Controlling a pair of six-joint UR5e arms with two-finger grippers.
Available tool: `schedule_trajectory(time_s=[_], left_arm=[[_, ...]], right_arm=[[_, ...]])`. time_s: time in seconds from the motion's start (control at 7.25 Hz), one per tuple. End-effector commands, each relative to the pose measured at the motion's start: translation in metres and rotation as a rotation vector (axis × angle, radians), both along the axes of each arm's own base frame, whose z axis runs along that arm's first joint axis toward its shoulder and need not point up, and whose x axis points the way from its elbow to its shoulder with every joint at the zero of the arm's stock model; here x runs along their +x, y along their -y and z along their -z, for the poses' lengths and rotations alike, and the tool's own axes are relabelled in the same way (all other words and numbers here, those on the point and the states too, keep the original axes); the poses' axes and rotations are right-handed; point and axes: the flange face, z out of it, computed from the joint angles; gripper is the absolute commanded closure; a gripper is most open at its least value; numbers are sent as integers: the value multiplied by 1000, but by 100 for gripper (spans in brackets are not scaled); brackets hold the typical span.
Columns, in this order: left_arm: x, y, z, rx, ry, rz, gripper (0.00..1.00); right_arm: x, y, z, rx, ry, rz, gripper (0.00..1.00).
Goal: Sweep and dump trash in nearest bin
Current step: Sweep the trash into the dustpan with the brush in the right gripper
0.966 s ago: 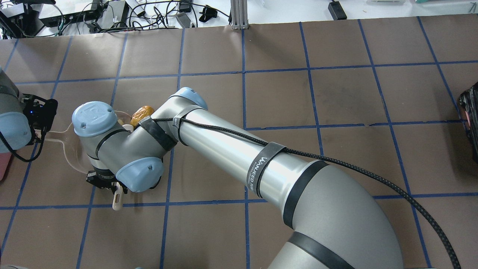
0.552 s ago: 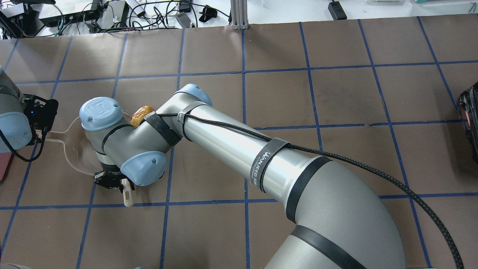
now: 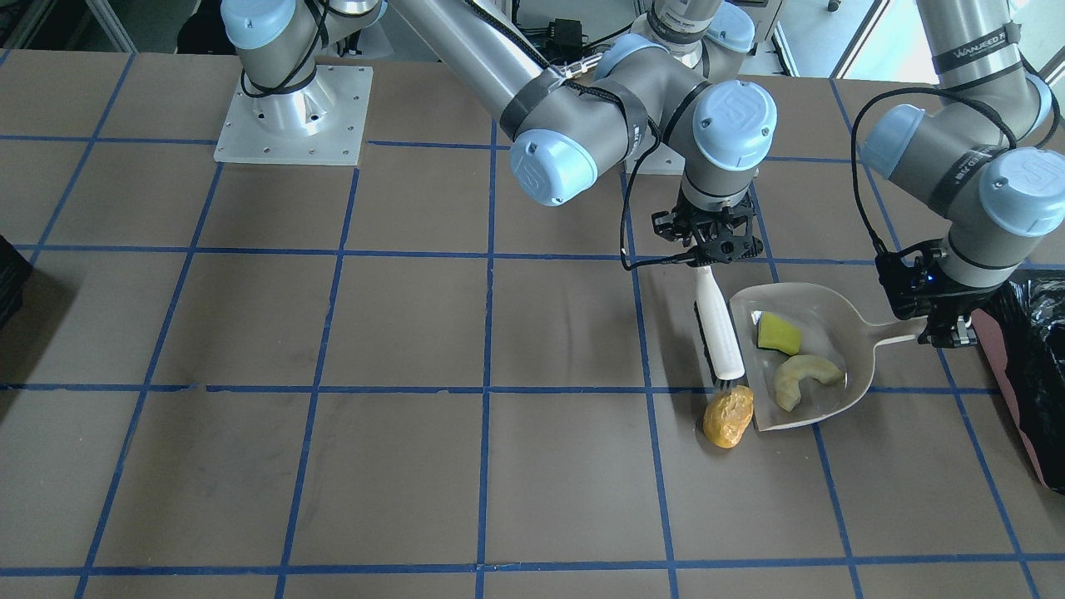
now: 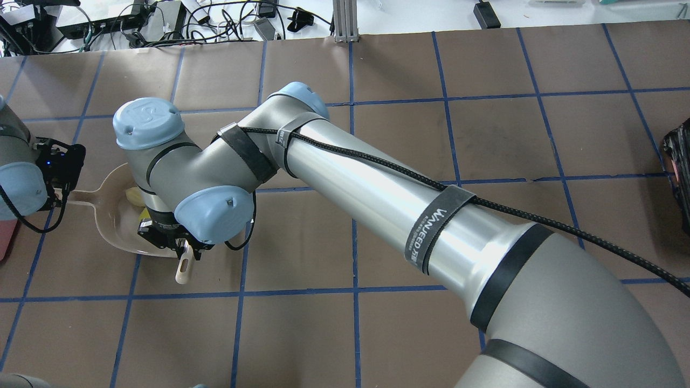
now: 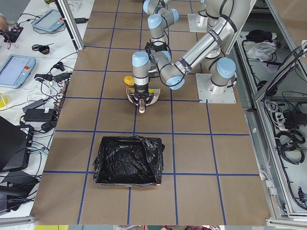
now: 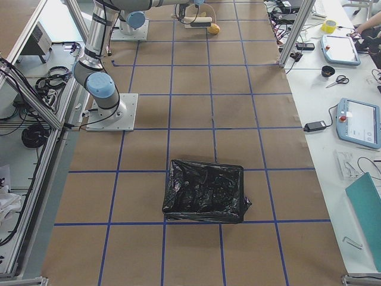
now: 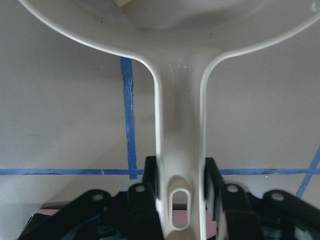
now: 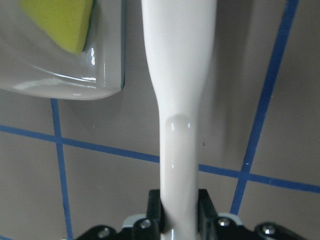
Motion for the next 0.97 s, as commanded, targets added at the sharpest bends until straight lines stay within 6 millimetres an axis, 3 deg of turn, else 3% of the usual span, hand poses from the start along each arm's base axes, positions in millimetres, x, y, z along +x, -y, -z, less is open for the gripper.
schedule_trajectory(time_s=[0.0, 0.14, 0.28, 0.41, 0.55, 0.83], left_arm=[[3, 4, 10, -4, 2, -1, 100], [4, 6, 13, -6, 2, -1, 100], [4, 7, 15, -7, 3, -1, 100], [4, 7, 16, -8, 2, 0, 100], [5, 8, 17, -12, 6, -2, 100], [8, 12, 15, -21, 13, -2, 100]], right_arm=[[-11, 8, -6, 14, -81, 290, 100], [-21, 37, -4, 26, -75, 394, 100], [-15, 56, 27, 31, -84, 457, 100], [2, 77, 50, 5, -63, 469, 100], [19, 95, 54, -8, -41, 462, 100], [24, 91, 74, -1, -66, 228, 100]])
